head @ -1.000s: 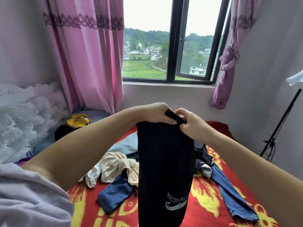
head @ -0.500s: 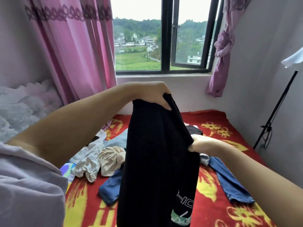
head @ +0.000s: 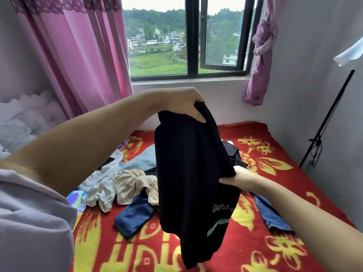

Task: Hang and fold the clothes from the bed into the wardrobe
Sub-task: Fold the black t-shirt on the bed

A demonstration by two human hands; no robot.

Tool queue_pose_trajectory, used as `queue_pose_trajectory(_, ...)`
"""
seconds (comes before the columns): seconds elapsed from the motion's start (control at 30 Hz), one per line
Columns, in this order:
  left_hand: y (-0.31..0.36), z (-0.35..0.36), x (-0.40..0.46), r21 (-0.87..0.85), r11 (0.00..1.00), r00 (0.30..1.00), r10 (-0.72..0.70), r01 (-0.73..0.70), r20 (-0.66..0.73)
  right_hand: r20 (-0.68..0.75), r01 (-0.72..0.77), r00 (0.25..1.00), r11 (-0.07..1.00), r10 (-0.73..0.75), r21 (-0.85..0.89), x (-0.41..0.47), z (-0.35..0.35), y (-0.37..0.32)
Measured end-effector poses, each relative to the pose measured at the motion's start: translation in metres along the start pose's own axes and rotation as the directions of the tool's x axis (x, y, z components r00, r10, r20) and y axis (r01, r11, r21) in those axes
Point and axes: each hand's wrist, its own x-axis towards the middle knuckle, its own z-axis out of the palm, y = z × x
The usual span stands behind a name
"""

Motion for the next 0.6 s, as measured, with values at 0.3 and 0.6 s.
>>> queue_pose_trajectory(0.3,-0.052,0.045,0.067,0.376,0.918,0.965,-0.027,0.128,-0.262,-0.609,-0.038,0.79,0.988,-0.062,-0.151,0.004,-0.082,0.028)
queue_pose_trajectory(0.6,-0.125,0.103,0.049,0.079,0.997,0.874,0.036,0.002,-0.485,-0.34,0.053,0.916,0.906,-0.212,-0.421,-0.008,-0.059,0.021)
